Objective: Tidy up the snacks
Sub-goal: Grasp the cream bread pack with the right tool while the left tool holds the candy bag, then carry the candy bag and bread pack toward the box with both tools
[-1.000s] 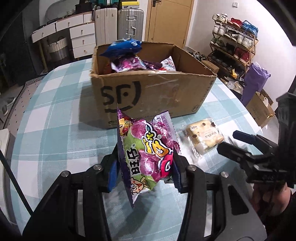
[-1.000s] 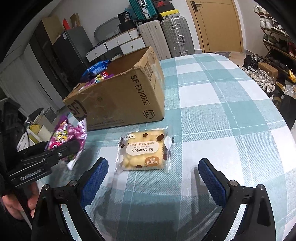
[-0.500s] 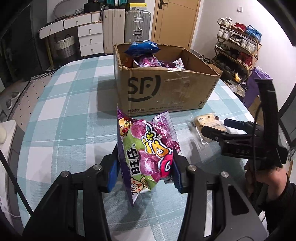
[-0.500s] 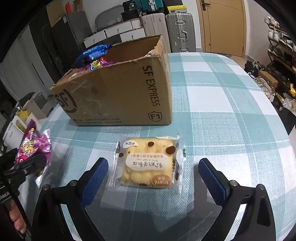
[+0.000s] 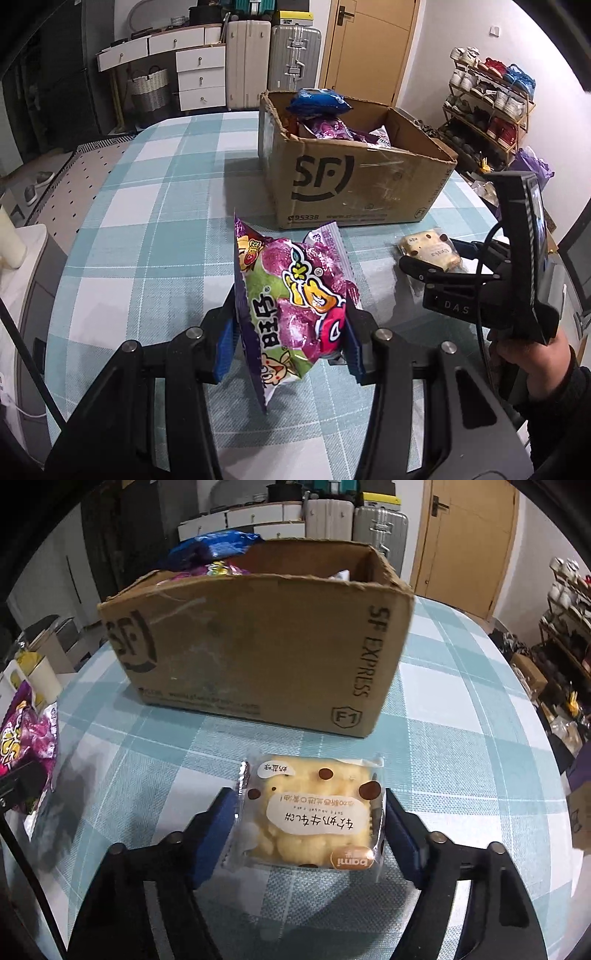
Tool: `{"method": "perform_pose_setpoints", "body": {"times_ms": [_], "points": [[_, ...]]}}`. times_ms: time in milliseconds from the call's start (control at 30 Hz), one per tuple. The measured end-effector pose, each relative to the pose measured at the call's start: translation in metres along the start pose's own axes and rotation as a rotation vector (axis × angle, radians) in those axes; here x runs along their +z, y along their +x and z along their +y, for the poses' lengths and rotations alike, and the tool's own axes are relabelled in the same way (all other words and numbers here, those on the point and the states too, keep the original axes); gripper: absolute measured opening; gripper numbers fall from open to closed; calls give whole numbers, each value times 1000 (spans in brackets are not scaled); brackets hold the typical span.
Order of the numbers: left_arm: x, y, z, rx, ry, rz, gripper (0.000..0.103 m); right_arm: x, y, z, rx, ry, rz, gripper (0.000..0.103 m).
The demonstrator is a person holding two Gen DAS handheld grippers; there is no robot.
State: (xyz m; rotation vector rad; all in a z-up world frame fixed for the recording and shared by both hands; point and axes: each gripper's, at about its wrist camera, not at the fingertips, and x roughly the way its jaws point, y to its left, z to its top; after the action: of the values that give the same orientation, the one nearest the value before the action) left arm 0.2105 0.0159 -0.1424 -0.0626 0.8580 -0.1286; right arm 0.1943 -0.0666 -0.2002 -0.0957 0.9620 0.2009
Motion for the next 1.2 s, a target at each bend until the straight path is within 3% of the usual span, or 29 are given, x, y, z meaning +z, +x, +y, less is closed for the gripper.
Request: {"method": "perform_pose_setpoints", "body": {"times_ms": [133, 433, 867, 1200], "points": [[-1, -8, 1, 2, -2, -7, 45, 0, 0, 1, 15, -20, -6, 63], [-2, -17, 0, 9, 6, -10, 45, -4, -8, 2, 73, -17, -18, 62], [-6, -20, -7, 3, 13, -1, 45, -5, -48, 2, 272, 20, -79, 62], [12, -26, -16, -18, 29, -21, 45, 2, -87, 1, 296, 27, -158, 62]]}}
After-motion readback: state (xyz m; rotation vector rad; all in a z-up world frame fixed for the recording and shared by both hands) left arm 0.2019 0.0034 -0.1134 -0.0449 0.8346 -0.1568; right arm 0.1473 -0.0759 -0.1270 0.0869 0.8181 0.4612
